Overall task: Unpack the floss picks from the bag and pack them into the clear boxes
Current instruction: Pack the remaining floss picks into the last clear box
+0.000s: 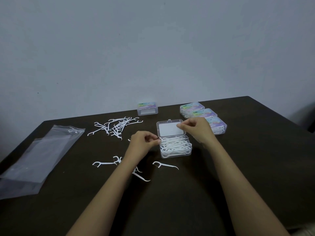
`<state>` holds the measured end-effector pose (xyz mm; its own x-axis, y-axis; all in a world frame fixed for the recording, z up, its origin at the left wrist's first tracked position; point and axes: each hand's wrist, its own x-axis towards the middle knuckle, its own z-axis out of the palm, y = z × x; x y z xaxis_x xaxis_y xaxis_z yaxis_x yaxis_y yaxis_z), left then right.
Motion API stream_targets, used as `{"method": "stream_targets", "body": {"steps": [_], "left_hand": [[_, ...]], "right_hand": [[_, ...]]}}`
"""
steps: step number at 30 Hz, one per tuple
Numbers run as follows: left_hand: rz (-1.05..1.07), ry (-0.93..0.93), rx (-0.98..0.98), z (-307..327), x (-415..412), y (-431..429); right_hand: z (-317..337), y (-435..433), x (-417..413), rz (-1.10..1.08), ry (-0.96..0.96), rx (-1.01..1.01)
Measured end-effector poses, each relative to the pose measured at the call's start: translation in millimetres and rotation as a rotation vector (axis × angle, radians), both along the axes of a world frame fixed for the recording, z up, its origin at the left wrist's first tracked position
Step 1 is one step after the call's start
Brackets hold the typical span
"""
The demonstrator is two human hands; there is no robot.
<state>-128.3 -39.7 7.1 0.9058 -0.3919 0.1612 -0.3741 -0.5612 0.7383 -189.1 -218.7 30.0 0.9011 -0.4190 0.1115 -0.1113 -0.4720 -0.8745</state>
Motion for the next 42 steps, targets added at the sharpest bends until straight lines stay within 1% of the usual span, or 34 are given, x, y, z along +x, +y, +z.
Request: {"method": "stream_targets", "body": {"steps": [2,4,7,9,10,16,20,23,26,28,30,32,35,38,40,42], "left_hand": [[0.019,-0.006,-0.014,-2,-1,-2],[0.038,-0.021,-0.022,-5,-4,-4],[0.06,-0.067,-0.039,-8,-8,-8],[0.058,-0.107,-0.046,-9,-10,-10],[0.054,-0.131,-0.043,-10,-11,-12],[0.03,-0.215,-0.006,-11,-16,-16],[-0.002,-0.261,0.019,-11,-18,-16],[-0.047,-0.304,0.111,-13,-21,-18],[-0.08,-0.329,0.185,-16,-20,-18],[-0.088,-0.342,0.179,-17,-19,-17],[-0.089,-0.357,0.137,-18,-18,-15],[-0.138,-0.397,0.149,-17,-18,-14],[-0.26,-0.435,0.304,-19,-21,-16],[-0.305,-0.414,0.466,-23,-24,-20],[-0.308,-0.429,0.499,-22,-25,-20],[-0.316,-0.452,0.523,-20,-25,-20]], "right_hand": [[2,1,0,-0.077,-0.05,0.076],[4,5,1,-0.134,-0.063,0.222],[3,15,4,-0.126,-0.033,0.417],[3,22,4,-0.113,-0.077,0.516],[2,24,4,-0.105,-0.099,0.531],[-9,30,8,-0.014,-0.097,0.455],[-9,34,7,-0.01,-0.133,0.481],[-8,36,6,0.032,-0.17,0.43],[-10,33,7,0.047,-0.12,0.341],[-8,30,6,0.05,-0.084,0.3],[-6,28,5,0.05,-0.074,0.307],[-5,27,5,0.073,-0.076,0.315],[-5,28,4,0.103,-0.083,0.326],[-3,30,2,0.092,-0.105,0.374],[-1,31,0,0.093,-0.084,0.378],[0,29,-3,0.116,-0.04,0.295]]}}
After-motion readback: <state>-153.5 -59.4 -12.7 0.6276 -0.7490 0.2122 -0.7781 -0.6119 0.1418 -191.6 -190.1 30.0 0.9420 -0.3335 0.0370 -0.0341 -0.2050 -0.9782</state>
